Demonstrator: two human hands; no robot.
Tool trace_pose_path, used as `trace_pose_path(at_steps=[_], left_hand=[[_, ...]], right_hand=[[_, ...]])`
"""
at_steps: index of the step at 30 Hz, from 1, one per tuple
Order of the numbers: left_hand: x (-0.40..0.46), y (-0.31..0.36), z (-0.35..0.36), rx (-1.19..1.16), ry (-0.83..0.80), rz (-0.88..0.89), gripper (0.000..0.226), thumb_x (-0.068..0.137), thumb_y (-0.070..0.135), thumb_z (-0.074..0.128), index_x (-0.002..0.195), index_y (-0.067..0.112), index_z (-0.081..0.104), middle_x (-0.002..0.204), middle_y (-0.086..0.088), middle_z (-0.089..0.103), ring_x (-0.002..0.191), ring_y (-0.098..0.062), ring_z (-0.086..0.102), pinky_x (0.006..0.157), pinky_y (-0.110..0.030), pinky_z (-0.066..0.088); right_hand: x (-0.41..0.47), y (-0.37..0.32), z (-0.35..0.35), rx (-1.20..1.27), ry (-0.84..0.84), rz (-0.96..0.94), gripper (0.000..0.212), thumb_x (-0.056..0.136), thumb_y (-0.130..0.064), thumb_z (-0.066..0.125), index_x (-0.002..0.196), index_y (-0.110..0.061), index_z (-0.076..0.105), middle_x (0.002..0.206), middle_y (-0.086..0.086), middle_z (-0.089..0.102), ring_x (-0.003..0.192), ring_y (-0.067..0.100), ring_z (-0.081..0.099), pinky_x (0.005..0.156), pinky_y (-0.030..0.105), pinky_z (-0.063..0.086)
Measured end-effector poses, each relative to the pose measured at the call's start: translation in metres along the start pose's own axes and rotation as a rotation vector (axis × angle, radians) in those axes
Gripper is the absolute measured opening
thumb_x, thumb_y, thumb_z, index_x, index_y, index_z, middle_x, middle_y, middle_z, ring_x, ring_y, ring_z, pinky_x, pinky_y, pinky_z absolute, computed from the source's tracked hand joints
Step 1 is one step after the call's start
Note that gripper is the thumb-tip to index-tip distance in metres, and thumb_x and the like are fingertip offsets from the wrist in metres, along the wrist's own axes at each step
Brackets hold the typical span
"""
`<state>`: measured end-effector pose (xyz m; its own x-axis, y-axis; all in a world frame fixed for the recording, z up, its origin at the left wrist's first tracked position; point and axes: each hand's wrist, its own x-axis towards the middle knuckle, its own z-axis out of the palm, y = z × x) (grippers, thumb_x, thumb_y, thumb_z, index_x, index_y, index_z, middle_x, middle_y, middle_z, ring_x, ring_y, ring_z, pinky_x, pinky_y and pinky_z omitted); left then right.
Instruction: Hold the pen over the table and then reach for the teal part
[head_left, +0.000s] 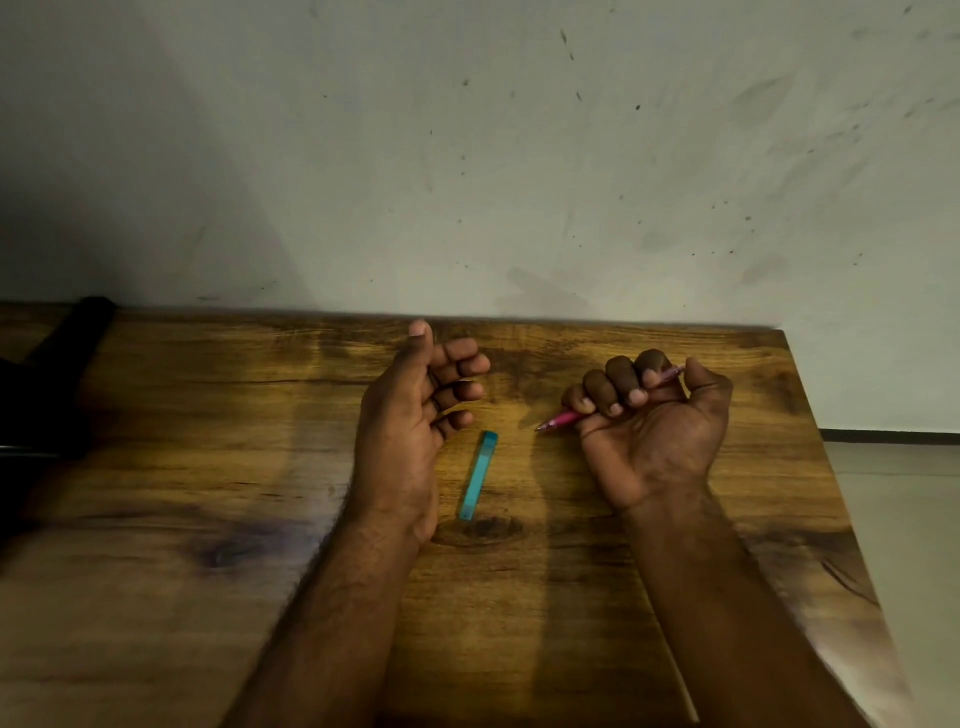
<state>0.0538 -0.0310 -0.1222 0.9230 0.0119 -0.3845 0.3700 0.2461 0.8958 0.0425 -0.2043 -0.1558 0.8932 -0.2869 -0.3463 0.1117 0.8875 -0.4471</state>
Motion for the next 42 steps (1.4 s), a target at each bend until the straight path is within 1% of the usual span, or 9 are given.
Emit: trace_pose_path(at_steps=[12, 17, 20, 24, 28, 32, 36, 39, 42], left_hand=[[0.0001, -0.0016, -0.001, 0.016, 0.0, 0.0, 0.049, 0.1, 0.057, 0.043, 0.102, 0.022, 0.077, 0.102, -0.003, 0.081, 0.086, -0.012, 0.071, 0.079, -0.034, 0.051], [0.0001, -0.0012, -0.0009, 0.015, 0.0, -0.004, 0.048, 0.101, 0.056, 0.043, 0.102, 0.021, 0.077, 0.101, -0.003, 0.081, 0.086, -0.012, 0.07, 0.079, -0.034, 0.051], [0.0, -0.0011, -0.0002, 0.017, -0.002, -0.007, 0.048, 0.101, 0.056, 0.043, 0.102, 0.021, 0.077, 0.101, -0.003, 0.081, 0.086, -0.012, 0.07, 0.079, -0.034, 0.051], [0.0, -0.001, -0.0008, 0.019, -0.001, -0.011, 0.049, 0.102, 0.055, 0.043, 0.103, 0.021, 0.076, 0.102, -0.003, 0.081, 0.086, -0.012, 0.07, 0.079, -0.034, 0.051], [-0.0001, -0.0009, -0.0009, 0.02, -0.001, -0.012, 0.049, 0.101, 0.056, 0.043, 0.103, 0.02, 0.076, 0.102, -0.003, 0.081, 0.087, -0.013, 0.07, 0.08, -0.035, 0.051], [0.0, -0.0006, -0.0007, 0.015, 0.0, -0.013, 0.049, 0.101, 0.056, 0.043, 0.102, 0.02, 0.077, 0.101, -0.003, 0.081, 0.087, -0.013, 0.07, 0.08, -0.035, 0.051], [-0.0002, -0.0008, -0.0011, 0.017, 0.0, -0.01, 0.049, 0.101, 0.056, 0.043, 0.102, 0.021, 0.077, 0.102, -0.003, 0.081, 0.087, -0.013, 0.07, 0.08, -0.035, 0.051], [0.0001, -0.001, -0.0013, 0.014, -0.003, -0.007, 0.049, 0.1, 0.057, 0.044, 0.102, 0.021, 0.077, 0.102, -0.004, 0.081, 0.087, -0.013, 0.07, 0.079, -0.034, 0.051], [0.0004, -0.0013, -0.0015, 0.009, -0.005, -0.004, 0.049, 0.098, 0.059, 0.045, 0.101, 0.022, 0.077, 0.101, -0.003, 0.081, 0.086, -0.013, 0.07, 0.078, -0.034, 0.051]], right_hand=[[0.0001, 0.0007, -0.0014, 0.011, -0.01, 0.039, 0.039, 0.084, -0.05, 0.042, 0.066, -0.016, 0.044, 0.056, -0.001, 0.031, 0.054, 0.015, 0.026, 0.057, 0.03, 0.03], [-0.0002, -0.0004, -0.0005, 0.007, -0.015, 0.019, 0.035, 0.083, -0.048, 0.043, 0.066, -0.017, 0.041, 0.055, -0.002, 0.03, 0.053, 0.015, 0.025, 0.056, 0.029, 0.03], [-0.0007, -0.0004, -0.0001, 0.001, -0.034, 0.023, 0.039, 0.085, -0.05, 0.042, 0.067, -0.016, 0.042, 0.056, -0.001, 0.03, 0.054, 0.016, 0.025, 0.057, 0.031, 0.029], [-0.0009, -0.0001, 0.0017, -0.034, -0.046, 0.004, 0.037, 0.085, -0.047, 0.041, 0.066, -0.016, 0.039, 0.055, -0.001, 0.029, 0.054, 0.016, 0.023, 0.057, 0.031, 0.028], [-0.0013, -0.0001, 0.0021, -0.029, -0.063, 0.024, 0.043, 0.09, -0.05, 0.035, 0.067, -0.015, 0.043, 0.057, -0.001, 0.03, 0.056, 0.016, 0.023, 0.058, 0.032, 0.027], [-0.0019, -0.0002, 0.0046, -0.039, -0.053, 0.006, 0.036, 0.084, -0.047, 0.041, 0.066, -0.016, 0.039, 0.055, -0.001, 0.028, 0.054, 0.016, 0.023, 0.057, 0.031, 0.027], [-0.0021, -0.0006, 0.0028, -0.023, -0.043, 0.019, 0.041, 0.087, -0.051, 0.039, 0.067, -0.016, 0.041, 0.056, -0.001, 0.029, 0.055, 0.015, 0.024, 0.058, 0.031, 0.027], [-0.0022, 0.0, 0.0029, -0.037, -0.043, 0.007, 0.037, 0.085, -0.048, 0.041, 0.064, -0.017, 0.039, 0.054, -0.001, 0.029, 0.054, 0.016, 0.023, 0.058, 0.031, 0.027], [-0.0025, -0.001, 0.0024, -0.031, -0.051, 0.013, 0.039, 0.084, -0.05, 0.041, 0.066, -0.016, 0.041, 0.055, -0.001, 0.03, 0.055, 0.015, 0.024, 0.058, 0.031, 0.028]])
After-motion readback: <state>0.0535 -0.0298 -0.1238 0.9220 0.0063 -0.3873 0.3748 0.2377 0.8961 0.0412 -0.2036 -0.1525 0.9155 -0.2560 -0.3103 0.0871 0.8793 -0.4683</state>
